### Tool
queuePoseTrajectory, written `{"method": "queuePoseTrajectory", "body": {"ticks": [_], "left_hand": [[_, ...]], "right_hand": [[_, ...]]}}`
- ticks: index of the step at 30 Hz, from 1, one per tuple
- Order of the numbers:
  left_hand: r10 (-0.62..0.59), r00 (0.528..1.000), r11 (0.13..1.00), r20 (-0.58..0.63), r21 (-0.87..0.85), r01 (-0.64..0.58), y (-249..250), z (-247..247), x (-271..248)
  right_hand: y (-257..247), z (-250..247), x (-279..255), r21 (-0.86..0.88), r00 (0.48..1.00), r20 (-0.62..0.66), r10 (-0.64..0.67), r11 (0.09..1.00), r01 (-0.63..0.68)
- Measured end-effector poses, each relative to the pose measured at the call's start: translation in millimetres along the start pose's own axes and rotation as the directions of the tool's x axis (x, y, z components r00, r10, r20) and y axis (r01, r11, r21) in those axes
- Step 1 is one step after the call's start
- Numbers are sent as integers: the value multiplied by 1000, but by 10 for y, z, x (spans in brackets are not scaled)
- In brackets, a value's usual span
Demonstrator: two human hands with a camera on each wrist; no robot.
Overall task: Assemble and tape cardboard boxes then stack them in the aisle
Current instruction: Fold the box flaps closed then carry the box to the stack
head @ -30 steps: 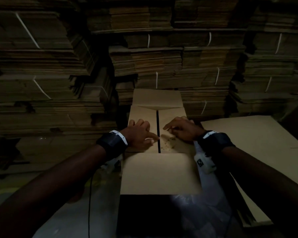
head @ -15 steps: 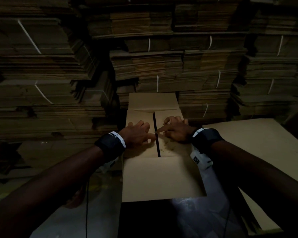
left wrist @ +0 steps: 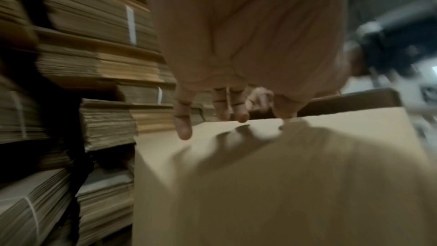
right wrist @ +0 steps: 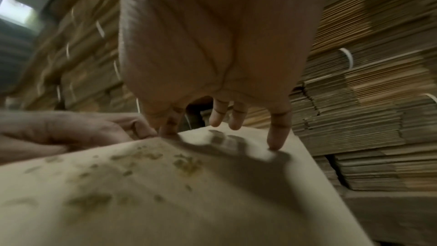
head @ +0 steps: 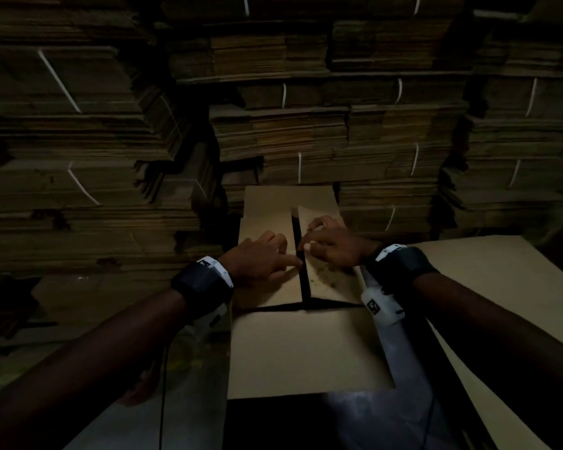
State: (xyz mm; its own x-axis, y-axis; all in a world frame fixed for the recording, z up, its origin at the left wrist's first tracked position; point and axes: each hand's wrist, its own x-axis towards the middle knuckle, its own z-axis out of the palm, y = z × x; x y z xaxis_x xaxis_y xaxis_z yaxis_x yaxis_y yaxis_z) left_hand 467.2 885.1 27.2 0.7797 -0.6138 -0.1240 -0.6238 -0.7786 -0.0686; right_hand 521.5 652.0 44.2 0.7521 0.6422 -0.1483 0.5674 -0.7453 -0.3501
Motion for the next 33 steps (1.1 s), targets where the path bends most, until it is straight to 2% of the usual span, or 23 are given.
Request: {"method": "queuePoseTrajectory", "body": {"ticks": [2, 5, 9, 12, 15, 17, 18, 20, 21, 22, 24, 26, 28, 30, 33], "left_hand": [[23, 993, 998, -113, -60, -30, -63, -69, -59], [16, 960, 986, -280, -154, -61, -88, -164, -171], [-14, 846, 983, -534, -163, -87, -95, -283, -311], [-85, 817, 988, -570, -156, -6, -154, -392, -437], [-195, 826, 978, -529, -171, 121, -219, -535, -614], [-337, 822, 941, -459, -204, 272, -288, -596, -774], [-443, 813, 896, -378, -226, 383, -341, -588, -862], [-640, 753, 762, -152, -249, 598, -414, -517, -1026], [-685, 728, 708, -23, -260, 657, -421, -447, -1076], [-693, 712, 666, 116, -274, 693, -400, -376, -1103], [-614, 703, 637, 358, -301, 710, -298, -147, -1110], [-512, 691, 588, 511, -378, 715, -197, 142, -1078], [-466, 671, 528, 576, -427, 734, -93, 367, -1038], [-465, 677, 516, 570, -447, 731, 15, 538, -1010], [-488, 710, 436, 507, -564, 702, 208, 647, -995]], "right_hand": [[3, -120, -50, 42, 996, -84, -30, 999, 34], [18, -283, -187, 97, 982, -189, -2, 995, 21], [160, -492, -334, 201, 963, -265, 52, 980, 2], [310, -678, -476, 159, 953, -300, 48, 987, 0], [487, -816, -663, -58, 952, -304, 42, 996, -62], [626, -859, -794, -200, 963, -249, 100, 968, -152], [682, -850, -846, -255, 966, -214, 143, 947, -197], [794, -751, -908, -348, 958, -142, 248, 894, -283], [830, -658, -927, -355, 941, -109, 321, 871, -338], [862, -553, -936, -334, 911, -65, 407, 851, -405], [864, -325, -937, -242, 851, 26, 525, 829, -504], [842, -94, -915, -144, 825, 104, 556, 829, -541], [806, 106, -887, -63, 818, 162, 553, 833, -550], [807, 231, -870, 32, 827, 166, 538, 835, -550], [763, 207, -900, 49, 859, 67, 507, 858, -511]]}}
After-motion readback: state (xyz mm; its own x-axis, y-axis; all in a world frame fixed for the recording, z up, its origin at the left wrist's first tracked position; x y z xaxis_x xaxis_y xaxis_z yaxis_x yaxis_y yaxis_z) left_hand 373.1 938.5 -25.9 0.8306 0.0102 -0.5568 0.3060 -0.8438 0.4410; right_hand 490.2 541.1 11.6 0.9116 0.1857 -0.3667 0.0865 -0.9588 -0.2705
